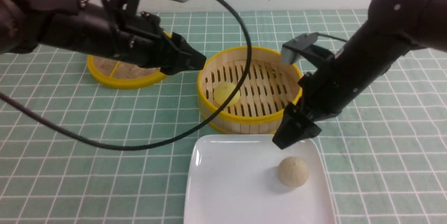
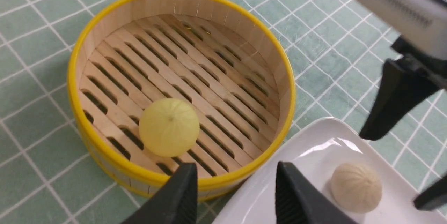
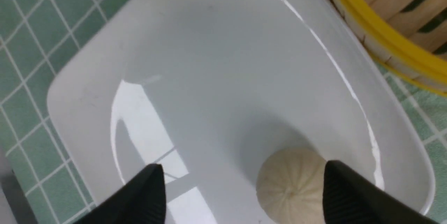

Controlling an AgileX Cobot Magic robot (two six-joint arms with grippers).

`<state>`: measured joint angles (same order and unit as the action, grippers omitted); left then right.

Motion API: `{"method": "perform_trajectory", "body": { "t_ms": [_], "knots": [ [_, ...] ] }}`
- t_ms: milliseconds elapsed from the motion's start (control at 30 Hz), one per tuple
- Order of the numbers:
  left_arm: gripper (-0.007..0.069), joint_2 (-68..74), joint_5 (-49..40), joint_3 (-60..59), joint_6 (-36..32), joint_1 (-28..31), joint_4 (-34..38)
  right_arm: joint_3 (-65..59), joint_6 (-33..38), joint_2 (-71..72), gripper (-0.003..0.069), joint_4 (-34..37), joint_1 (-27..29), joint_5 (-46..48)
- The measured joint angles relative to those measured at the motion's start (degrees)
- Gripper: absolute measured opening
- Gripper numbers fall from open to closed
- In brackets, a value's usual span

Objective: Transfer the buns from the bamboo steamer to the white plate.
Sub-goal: 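Reach into the bamboo steamer and grasp a bun with the left gripper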

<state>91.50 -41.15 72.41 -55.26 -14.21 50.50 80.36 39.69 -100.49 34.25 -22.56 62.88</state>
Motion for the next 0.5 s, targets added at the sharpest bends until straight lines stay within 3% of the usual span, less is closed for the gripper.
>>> {"method": "perform_trajectory", "body": {
  "t_ms": [200,500],
  "knots": [
    [0.0367,9.11,0.66,6.16,0.91,-0.96,-4.14,3.7,-0.64,10.25,0.0559,-3.53,0.0,1.14],
    [0.0394,21.18,0.84,13.17,0.66,-1.23,-3.46,4.18,-2.24,22.43,0.0559,-6.36,0.0,1.19]
  ]
}}
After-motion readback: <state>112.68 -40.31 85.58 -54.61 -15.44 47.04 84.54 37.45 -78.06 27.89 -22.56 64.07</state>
